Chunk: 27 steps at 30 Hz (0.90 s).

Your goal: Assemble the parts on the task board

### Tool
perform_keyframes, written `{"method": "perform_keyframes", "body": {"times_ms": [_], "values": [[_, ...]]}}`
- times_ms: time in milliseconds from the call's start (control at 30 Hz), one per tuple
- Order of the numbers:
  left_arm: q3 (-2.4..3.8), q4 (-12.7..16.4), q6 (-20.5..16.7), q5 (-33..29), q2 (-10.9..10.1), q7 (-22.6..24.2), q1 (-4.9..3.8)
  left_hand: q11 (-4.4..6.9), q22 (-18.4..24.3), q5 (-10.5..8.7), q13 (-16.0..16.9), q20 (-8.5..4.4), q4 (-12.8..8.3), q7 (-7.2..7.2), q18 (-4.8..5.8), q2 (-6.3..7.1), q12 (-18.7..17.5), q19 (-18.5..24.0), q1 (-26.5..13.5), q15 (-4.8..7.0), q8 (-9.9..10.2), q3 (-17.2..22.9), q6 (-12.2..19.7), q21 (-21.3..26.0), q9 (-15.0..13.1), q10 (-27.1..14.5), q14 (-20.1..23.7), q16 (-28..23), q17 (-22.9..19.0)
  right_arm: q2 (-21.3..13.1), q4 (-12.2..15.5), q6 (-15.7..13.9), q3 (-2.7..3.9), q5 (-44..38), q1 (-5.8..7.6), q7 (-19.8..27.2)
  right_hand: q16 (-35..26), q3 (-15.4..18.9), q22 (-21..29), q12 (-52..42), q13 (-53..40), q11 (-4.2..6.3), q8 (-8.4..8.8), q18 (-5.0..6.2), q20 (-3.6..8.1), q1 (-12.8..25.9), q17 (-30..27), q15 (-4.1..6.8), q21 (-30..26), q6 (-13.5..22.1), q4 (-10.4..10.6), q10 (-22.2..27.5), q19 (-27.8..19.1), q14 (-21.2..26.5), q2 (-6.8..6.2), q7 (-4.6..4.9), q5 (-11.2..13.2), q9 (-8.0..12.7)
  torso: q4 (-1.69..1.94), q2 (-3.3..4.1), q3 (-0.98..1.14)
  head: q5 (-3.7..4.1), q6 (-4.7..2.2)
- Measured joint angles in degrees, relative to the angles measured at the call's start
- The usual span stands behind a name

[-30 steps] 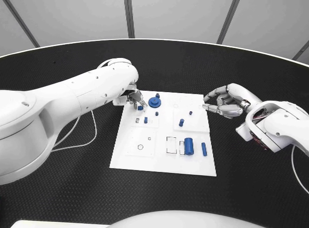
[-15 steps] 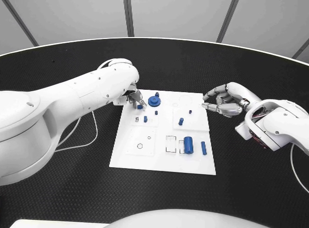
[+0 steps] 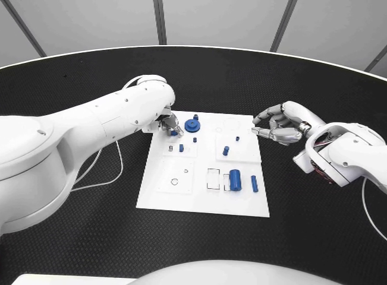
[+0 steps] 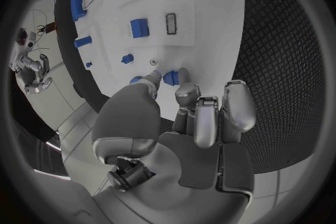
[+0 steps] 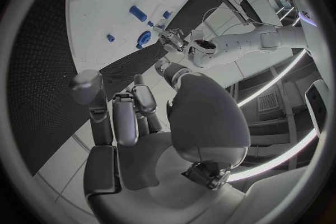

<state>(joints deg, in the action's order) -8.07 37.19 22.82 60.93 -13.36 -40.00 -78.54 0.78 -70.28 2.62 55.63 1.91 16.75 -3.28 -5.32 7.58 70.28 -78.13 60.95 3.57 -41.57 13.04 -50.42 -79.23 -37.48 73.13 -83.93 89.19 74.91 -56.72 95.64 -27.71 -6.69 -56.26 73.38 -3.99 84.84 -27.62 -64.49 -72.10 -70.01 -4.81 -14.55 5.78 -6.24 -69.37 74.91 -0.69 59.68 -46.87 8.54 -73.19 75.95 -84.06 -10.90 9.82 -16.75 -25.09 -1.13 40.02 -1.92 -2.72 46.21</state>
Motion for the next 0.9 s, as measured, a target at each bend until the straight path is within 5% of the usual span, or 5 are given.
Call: {"method": "perform_keyframes", "body": {"times_ms": [900], "values": [[0.0,-0.93,-1.86,1.87,0.49,0.0,0.03,0.06,0.04,0.0,-0.43,-0.08,0.08,0.1,0.0,-0.68,0.0,-0.08,-0.68,0.2,-0.84,-1.82,-0.06,0.0,-0.32,0.06,-0.21,0.0,0.0,0.33,-0.34,-0.02,0.0,0.0,-0.01,0.1,0.0,0.0,0.0,0.0,0.0,0.0,0.0,0.0,0.0,0.0,0.02,0.0,0.0,0.0,0.0,0.0,0.0,0.0,0.0,0.0,0.0,-0.01,0.02,-0.03,0.03,0.21,0.22]]}}
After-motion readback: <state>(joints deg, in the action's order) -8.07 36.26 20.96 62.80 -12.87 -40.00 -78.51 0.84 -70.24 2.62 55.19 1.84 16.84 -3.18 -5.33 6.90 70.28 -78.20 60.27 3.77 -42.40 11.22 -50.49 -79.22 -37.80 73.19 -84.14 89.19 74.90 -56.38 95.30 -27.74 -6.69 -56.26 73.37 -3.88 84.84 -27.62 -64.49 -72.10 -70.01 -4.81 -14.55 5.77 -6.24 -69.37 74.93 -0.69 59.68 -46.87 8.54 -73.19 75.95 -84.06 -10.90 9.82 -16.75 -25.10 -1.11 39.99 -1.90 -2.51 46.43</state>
